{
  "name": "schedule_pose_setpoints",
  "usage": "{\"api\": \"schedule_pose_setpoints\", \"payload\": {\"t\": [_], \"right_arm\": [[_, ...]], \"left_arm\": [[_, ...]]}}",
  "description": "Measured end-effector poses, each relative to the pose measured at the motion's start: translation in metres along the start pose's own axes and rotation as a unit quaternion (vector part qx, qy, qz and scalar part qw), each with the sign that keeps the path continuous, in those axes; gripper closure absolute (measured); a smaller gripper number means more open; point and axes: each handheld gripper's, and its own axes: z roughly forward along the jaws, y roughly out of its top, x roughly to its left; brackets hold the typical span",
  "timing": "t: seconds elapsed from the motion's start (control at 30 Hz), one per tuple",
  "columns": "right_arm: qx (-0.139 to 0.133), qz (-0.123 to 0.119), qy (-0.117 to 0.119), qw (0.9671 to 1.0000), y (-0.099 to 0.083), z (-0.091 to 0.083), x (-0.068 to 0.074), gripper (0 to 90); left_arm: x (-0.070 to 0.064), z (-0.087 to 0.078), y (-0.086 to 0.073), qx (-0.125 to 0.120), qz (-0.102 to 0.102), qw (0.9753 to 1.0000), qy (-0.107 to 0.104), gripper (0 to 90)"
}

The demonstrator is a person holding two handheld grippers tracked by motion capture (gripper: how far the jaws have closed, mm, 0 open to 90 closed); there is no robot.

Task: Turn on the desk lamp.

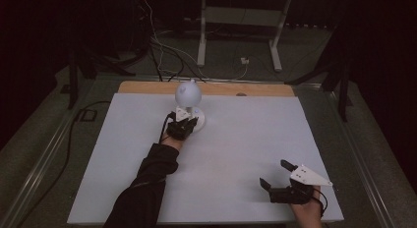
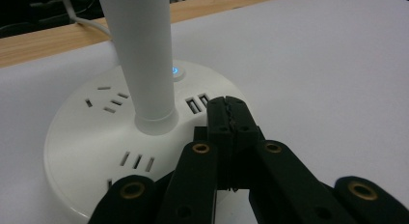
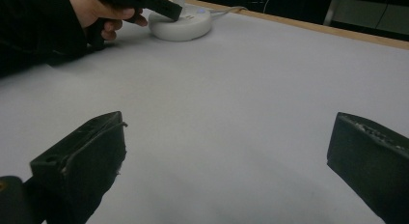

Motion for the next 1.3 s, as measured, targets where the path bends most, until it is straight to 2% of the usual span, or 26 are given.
{"api": "schedule_pose_setpoints", "payload": {"t": [0.1, 0.13, 0.17, 0.2, 0.3, 0.43, 0.63, 0.73, 0.8, 0.9, 0.97, 1.03, 1.17, 1.3], "right_arm": [[0.000, 0.000, 0.000, 1.0000, 0.000, 0.000, 0.000, 0.0], [0.000, 0.000, 0.000, 1.0000, 0.000, 0.000, 0.000, 0.0], [0.000, 0.001, 0.000, 1.0000, 0.000, 0.000, 0.000, 0.0], [0.001, 0.000, 0.000, 1.0000, 0.000, 0.000, 0.000, 0.0], [-0.002, 0.000, -0.001, 1.0000, 0.000, -0.001, 0.000, 0.0], [-0.001, 0.003, -0.001, 1.0000, 0.000, -0.001, -0.001, 0.0], [-0.002, 0.003, -0.002, 1.0000, 0.000, -0.001, -0.001, 0.0], [-0.002, 0.002, -0.002, 1.0000, 0.000, -0.001, -0.001, 0.0], [-0.003, 0.003, -0.003, 1.0000, 0.001, -0.001, -0.001, 0.0], [-0.003, 0.002, -0.003, 1.0000, 0.001, -0.001, -0.001, 0.0], [-0.003, 0.002, -0.003, 1.0000, 0.001, -0.001, -0.001, 0.0], [-0.003, 0.002, -0.003, 1.0000, 0.001, -0.001, -0.001, 0.0], [-0.004, 0.002, -0.004, 1.0000, 0.001, -0.001, -0.001, 0.0], [-0.004, 0.001, -0.004, 1.0000, 0.001, -0.002, -0.001, 0.0]], "left_arm": [[-0.003, 0.001, 0.000, -0.003, 0.013, 0.9999, 0.008, 90.0], [-0.002, 0.002, 0.000, -0.001, 0.010, 0.9998, 0.017, 90.0], [-0.002, 0.002, 0.000, -0.001, 0.010, 0.9998, 0.017, 90.0], [0.002, 0.003, 0.000, 0.000, 0.001, 1.0000, 0.008, 90.0], [0.000, -0.001, 0.003, -0.003, 0.020, 0.9998, 0.004, 90.0], [-0.001, -0.010, 0.010, -0.023, 0.011, 0.9996, -0.010, 90.0], [-0.007, -0.021, 0.018, -0.022, 0.007, 0.9992, -0.034, 81.2], [-0.009, -0.026, 0.020, -0.020, 0.001, 0.9989, -0.043, 81.1], [-0.010, -0.029, 0.021, -0.021, -0.003, 0.9987, -0.047, 74.8], [-0.011, -0.034, 0.023, -0.021, -0.004, 0.9980, -0.059, 74.3], [-0.012, -0.037, 0.025, -0.018, -0.004, 0.9979, -0.063, 68.8], [-0.012, -0.041, 0.027, -0.014, 0.000, 0.9982, -0.059, 64.1], [-0.013, -0.046, 0.031, -0.013, -0.006, 0.9977, -0.067, 54.4], [-0.013, -0.052, 0.033, -0.014, -0.002, 0.9972, -0.073, 48.3]]}}
